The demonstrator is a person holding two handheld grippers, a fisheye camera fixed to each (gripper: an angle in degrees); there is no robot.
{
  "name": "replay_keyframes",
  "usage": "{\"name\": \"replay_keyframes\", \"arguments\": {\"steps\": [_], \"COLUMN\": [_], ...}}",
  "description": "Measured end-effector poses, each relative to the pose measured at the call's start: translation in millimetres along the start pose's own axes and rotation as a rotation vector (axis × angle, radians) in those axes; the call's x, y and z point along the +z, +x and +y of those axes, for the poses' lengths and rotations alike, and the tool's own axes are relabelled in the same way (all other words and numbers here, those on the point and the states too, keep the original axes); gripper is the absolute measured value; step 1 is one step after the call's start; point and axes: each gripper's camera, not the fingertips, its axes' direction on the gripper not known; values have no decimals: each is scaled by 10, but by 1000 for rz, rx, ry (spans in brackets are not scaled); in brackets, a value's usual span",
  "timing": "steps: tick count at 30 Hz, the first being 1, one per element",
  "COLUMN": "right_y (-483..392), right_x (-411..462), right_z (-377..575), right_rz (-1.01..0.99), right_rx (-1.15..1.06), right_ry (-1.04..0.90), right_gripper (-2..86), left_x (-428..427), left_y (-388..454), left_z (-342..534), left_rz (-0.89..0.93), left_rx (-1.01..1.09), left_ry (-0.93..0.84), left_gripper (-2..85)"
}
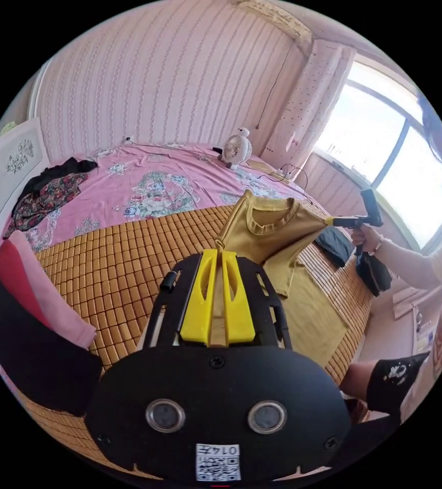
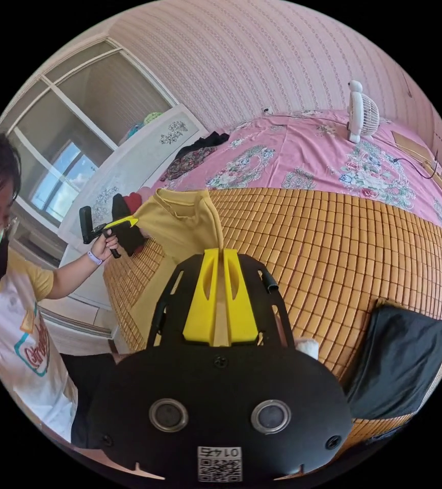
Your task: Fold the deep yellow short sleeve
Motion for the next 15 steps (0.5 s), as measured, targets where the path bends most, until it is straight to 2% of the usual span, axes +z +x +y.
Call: {"name": "replay_keyframes", "arguments": {"steps": [2, 5, 8, 10, 12, 15], "right_y": [-176, -327, -356, -368, -411, -554], "right_x": [-94, 79, 447, 582, 619, 592], "right_z": [437, 1091, 1678, 1871, 1910, 1748], "right_rz": [-50, -92, 69, 94, 89, 104], "right_rx": [28, 100, 206, 254, 280, 225], "right_ry": [-76, -230, -428, -497, -509, -477], "right_gripper": [4, 22, 52, 56, 56, 49], "left_x": [-205, -386, -367, -349, -461, -583], "left_y": [88, 176, 220, 189, 211, 332], "left_z": [403, 1185, 1967, 2333, 2533, 2501], "left_rz": [78, 190, 78, 29, 20, -4], "left_rx": [-38, -252, -402, -499, -527, -455], "left_ry": [-27, -127, -310, -436, -450, -413], "left_gripper": [-3, 16, 52, 51, 46, 34]}}
